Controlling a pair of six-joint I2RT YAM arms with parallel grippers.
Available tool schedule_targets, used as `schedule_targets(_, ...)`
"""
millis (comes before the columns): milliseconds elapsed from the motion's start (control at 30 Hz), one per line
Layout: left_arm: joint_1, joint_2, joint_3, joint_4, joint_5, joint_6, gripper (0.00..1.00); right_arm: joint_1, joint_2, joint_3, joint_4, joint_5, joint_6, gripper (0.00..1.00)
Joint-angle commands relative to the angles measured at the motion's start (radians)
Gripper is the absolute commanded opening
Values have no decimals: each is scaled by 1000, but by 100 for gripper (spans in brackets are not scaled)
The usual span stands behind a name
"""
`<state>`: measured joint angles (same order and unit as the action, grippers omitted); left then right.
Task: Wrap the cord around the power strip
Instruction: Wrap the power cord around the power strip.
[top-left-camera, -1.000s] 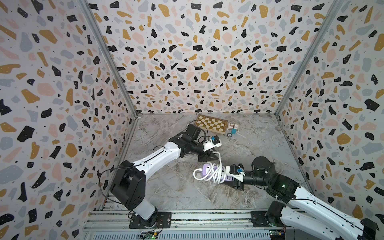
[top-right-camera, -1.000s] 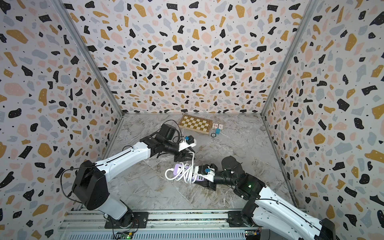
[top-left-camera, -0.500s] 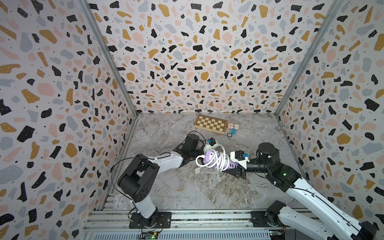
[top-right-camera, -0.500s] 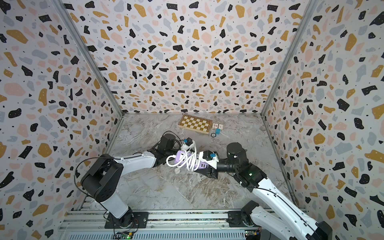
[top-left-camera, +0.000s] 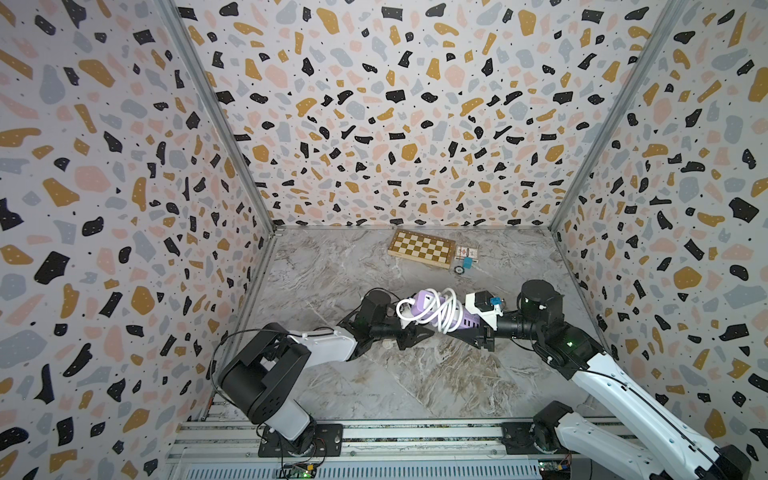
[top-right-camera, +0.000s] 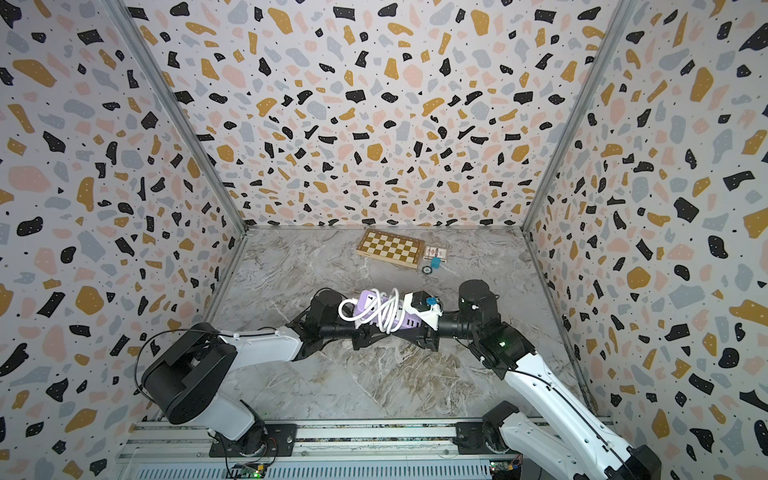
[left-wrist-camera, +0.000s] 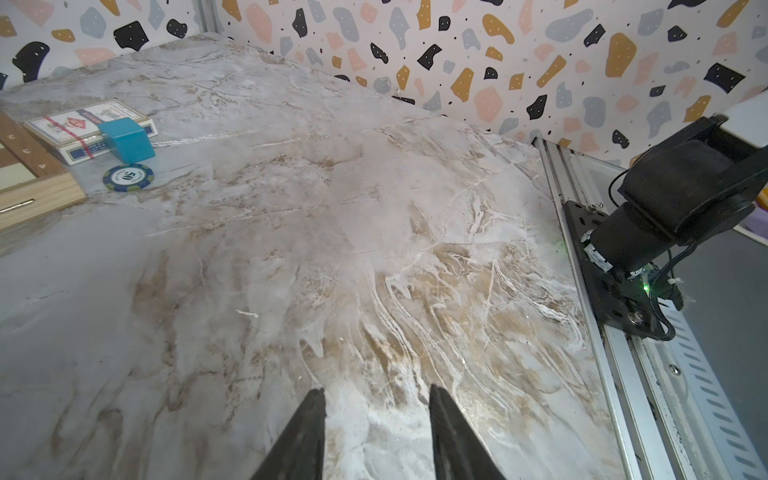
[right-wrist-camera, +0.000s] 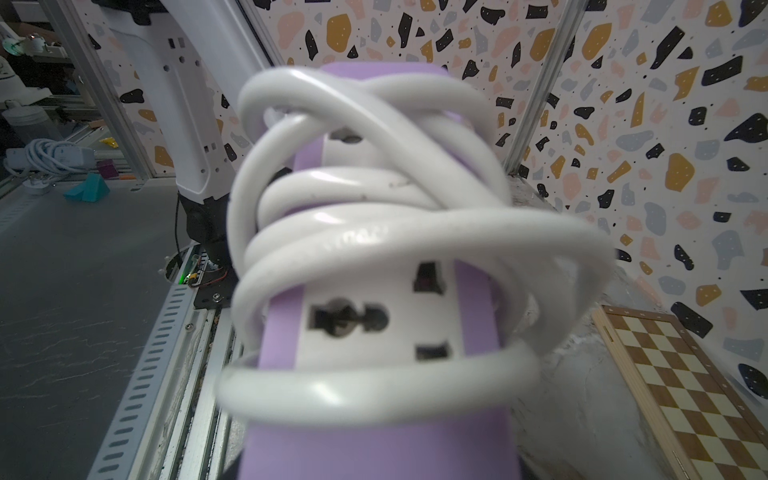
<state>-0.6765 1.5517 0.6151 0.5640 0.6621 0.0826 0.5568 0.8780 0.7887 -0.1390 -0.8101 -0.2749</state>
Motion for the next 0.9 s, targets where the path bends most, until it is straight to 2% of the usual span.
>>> schedule_targets(0,-24,-53,-41,95,-64,2,47,-11,-12,49,75,7,24,0)
schedule_targets(267,-26,-112,-130,244,-69,-31,53,-12,-27,35,78,9,31,0)
schedule_targets(500,-26,-119,-137,238,-56,-39,56,-14,-50,21,73,37,37,0)
schedule_targets(633,-29,-110,-134,199,-48,-31,45,-14,-60,24,79,43,40,0)
schedule_targets(800,-36,-93,-125,118,-99,0,25,-15,-70,35,85,49,46,0)
schedule_targets(867,-39,-83,-114,87,-99,14,20,-17,-70,39,91,57,55,0)
